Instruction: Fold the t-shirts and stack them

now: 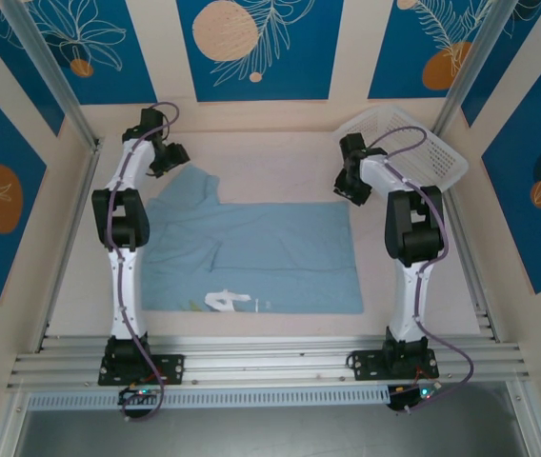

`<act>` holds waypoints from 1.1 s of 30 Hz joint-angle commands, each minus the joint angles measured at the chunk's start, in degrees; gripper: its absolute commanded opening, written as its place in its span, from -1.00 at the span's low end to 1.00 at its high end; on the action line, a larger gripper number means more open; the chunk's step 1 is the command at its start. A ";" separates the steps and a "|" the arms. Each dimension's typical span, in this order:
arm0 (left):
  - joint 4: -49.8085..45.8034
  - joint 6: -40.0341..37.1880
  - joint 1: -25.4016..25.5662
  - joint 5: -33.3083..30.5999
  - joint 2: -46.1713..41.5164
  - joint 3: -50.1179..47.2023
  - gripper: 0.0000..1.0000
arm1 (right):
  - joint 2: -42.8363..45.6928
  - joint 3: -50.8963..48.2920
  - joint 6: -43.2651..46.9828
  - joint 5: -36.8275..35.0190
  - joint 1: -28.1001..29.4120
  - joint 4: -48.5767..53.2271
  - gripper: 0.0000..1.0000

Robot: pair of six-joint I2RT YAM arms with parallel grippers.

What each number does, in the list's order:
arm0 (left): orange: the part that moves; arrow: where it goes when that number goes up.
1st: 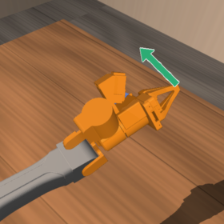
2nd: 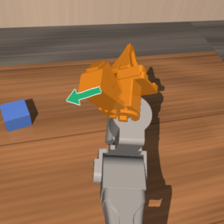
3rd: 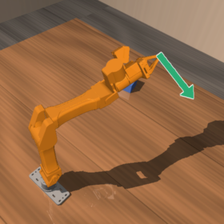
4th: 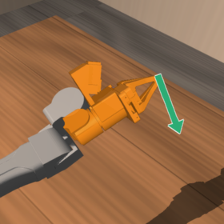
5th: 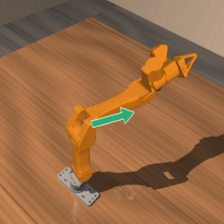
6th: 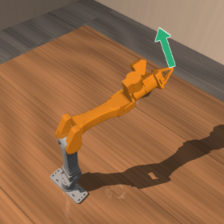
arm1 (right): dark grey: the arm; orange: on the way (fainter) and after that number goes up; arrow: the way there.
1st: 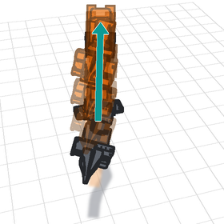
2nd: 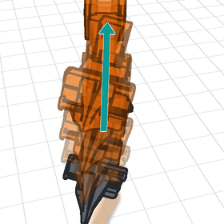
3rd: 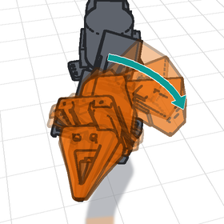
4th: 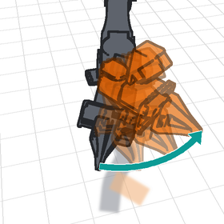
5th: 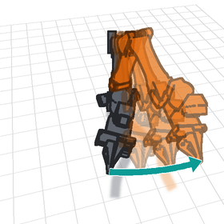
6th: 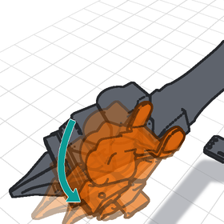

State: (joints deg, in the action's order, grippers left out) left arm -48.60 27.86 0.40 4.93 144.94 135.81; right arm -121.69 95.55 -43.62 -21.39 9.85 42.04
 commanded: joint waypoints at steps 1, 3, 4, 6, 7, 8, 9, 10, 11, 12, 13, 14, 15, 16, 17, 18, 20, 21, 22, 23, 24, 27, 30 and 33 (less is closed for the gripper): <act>-2.55 -1.97 0.04 0.16 -1.16 1.15 0.31 | 6.84 -3.55 0.79 -2.75 1.85 -1.43 -0.14; -2.77 -2.10 0.06 0.26 -2.13 1.04 0.32 | 9.42 -4.03 2.48 -3.38 2.22 -2.73 -0.10; -2.82 -2.33 0.04 0.25 -2.44 1.04 0.33 | 10.22 -4.12 3.89 -3.48 2.43 -3.52 -0.08; -3.03 -3.02 0.04 -0.24 -2.52 1.04 0.38 | 10.51 -3.21 7.06 -3.55 3.29 -3.14 -0.07; -3.23 -3.20 -0.04 -0.86 -2.35 1.04 0.40 | 9.89 -2.35 7.81 -3.77 3.60 -1.85 -0.07; -3.27 -3.45 -0.12 -1.27 -1.94 1.10 0.41 | 8.97 -1.59 8.25 -3.91 3.96 -0.23 -0.07; -3.34 -3.60 -0.17 -1.56 -1.42 1.19 0.43 | 8.07 -1.41 7.99 -3.94 4.14 1.32 -0.07; -3.18 -3.73 -0.23 -1.44 -0.87 1.26 0.43 | 7.39 -1.64 7.41 -3.68 4.17 2.34 -0.06; -3.17 -3.86 -0.31 -1.61 -0.11 1.53 0.44 | 7.08 -2.40 6.71 -3.12 4.19 2.70 -0.06; -2.97 -4.08 -0.27 -1.92 0.40 1.76 0.43 | 6.91 -3.23 6.08 -2.71 4.23 2.79 -0.06; -2.68 -4.21 -0.31 -1.94 0.90 1.83 0.43 | 6.90 -3.60 5.63 -2.62 4.36 2.81 -0.06; -2.24 -4.23 -0.32 -1.78 1.40 1.96 0.43 | 7.03 -3.99 5.41 -2.54 4.61 2.73 -0.06; -1.46 -4.30 -0.40 -1.24 1.79 2.07 0.42 | 7.23 -4.21 5.43 -2.46 4.79 2.47 -0.06; -0.80 -4.30 -0.40 -0.87 2.01 2.09 0.42 | 7.25 -4.21 5.46 -2.43 4.94 2.53 -0.05; 0.01 -4.09 -0.39 -0.43 2.39 2.09 0.42 | 7.34 -4.10 5.47 -2.31 5.01 2.62 -0.06; 0.82 -3.87 -0.31 0.21 2.62 2.17 0.42 | 7.43 -4.01 5.43 -2.02 5.05 2.82 -0.06; 2.57 -3.70 -0.16 1.70 3.03 2.17 0.42 | 7.70 -4.25 5.47 -1.66 5.07 2.91 -0.06; 3.26 -3.69 0.02 2.33 3.09 2.26 0.42 | 8.02 -4.61 5.47 -1.53 5.04 2.80 -0.06; 3.74 -3.69 0.28 2.58 3.30 2.39 0.43 | 8.34 -4.95 5.47 -1.46 5.05 2.59 -0.06; 4.19 -3.64 0.46 2.83 3.56 2.52 0.43 | 8.69 -5.27 5.47 -1.26 5.04 2.39 -0.06; 4.25 -3.60 0.69 2.89 4.01 2.77 0.43 | 8.99 -5.63 5.39 -1.04 4.97 2.42 -0.06; 4.49 -3.70 1.39 3.35 5.19 3.23 0.43 | 9.72 -6.14 5.30 -0.59 4.95 2.36 -0.06; 3.45 -3.85 2.03 2.37 6.18 3.37 0.43 | 10.40 -6.60 5.13 -0.17 4.85 2.34 -0.07; 2.13 -3.97 2.78 1.75 7.18 3.33 0.40 | 10.79 -7.03 4.87 -0.08 4.87 2.32 -0.06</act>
State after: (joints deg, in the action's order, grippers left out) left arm -44.97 24.88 1.61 5.98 149.47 137.64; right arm -113.51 89.17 -37.89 -22.46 14.57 43.35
